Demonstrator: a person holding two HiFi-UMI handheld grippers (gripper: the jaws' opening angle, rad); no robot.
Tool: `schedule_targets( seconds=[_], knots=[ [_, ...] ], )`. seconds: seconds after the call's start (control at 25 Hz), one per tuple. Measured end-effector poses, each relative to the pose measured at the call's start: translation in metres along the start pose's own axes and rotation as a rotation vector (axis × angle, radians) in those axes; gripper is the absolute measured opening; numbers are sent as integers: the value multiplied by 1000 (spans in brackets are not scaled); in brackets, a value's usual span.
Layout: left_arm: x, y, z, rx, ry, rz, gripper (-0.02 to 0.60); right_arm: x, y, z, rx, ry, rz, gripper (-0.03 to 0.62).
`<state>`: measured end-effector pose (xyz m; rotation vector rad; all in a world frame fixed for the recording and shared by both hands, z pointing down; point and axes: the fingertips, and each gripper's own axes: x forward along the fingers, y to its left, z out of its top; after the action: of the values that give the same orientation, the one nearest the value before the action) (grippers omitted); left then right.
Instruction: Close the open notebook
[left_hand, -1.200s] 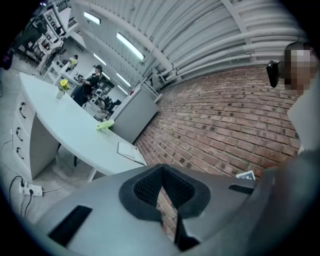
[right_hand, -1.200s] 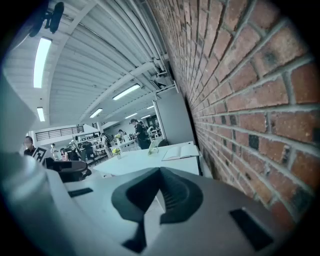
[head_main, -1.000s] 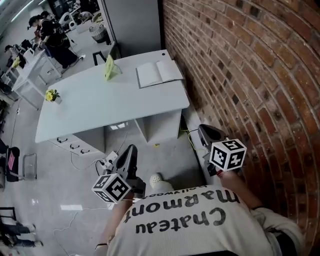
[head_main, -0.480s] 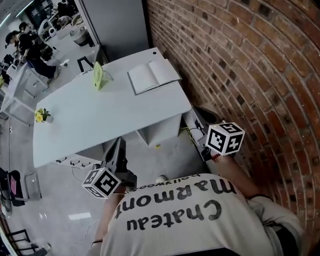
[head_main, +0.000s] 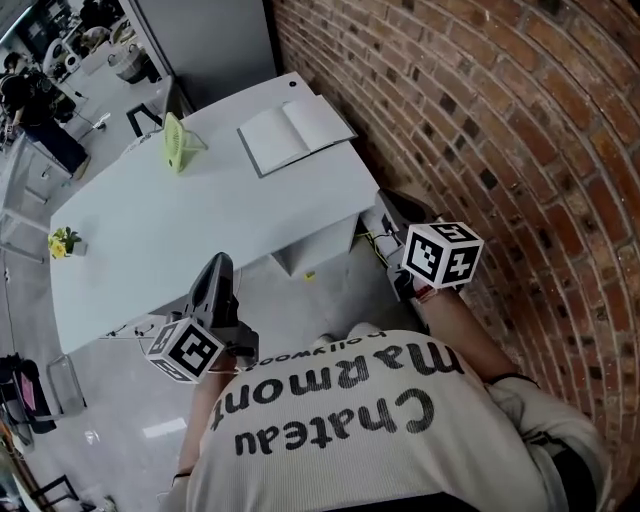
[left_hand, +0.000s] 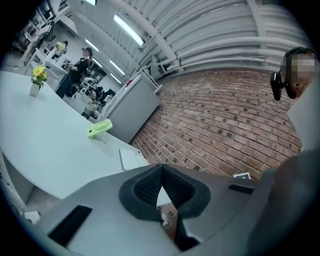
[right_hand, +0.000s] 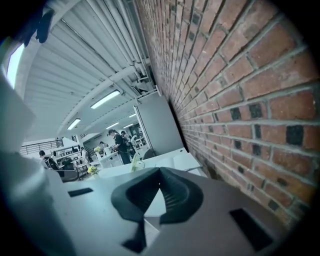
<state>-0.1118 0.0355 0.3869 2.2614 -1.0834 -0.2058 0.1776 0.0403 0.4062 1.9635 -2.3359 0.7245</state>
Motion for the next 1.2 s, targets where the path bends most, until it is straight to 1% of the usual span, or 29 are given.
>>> schedule_targets(
  seconds=[0.12,0.28,0.48,0.64,0.8,1.04,1.2],
  knots=[
    [2,11,-5,-11,21,11,2,7,-3,-15,11,31,-18,3],
    [5,23,-15,-44,45,29,2,19,-9,-34,14,91,-32,3],
    [14,42,-9,-65,36,63,2,47,-15,-37,24,130,-32,3],
    [28,54,8,-60,-18,97,2,81,-26,-25,21,136,-20,3],
    [47,67,28,-66,-58,133,2,122,-25,-7,21,143,26,3],
    [90,75,56,-56,-106,142,2,181,-24,31,-27,139,107,3],
    [116,76,68,-58,-134,154,2,210,-34,55,-50,132,138,3]
  ],
)
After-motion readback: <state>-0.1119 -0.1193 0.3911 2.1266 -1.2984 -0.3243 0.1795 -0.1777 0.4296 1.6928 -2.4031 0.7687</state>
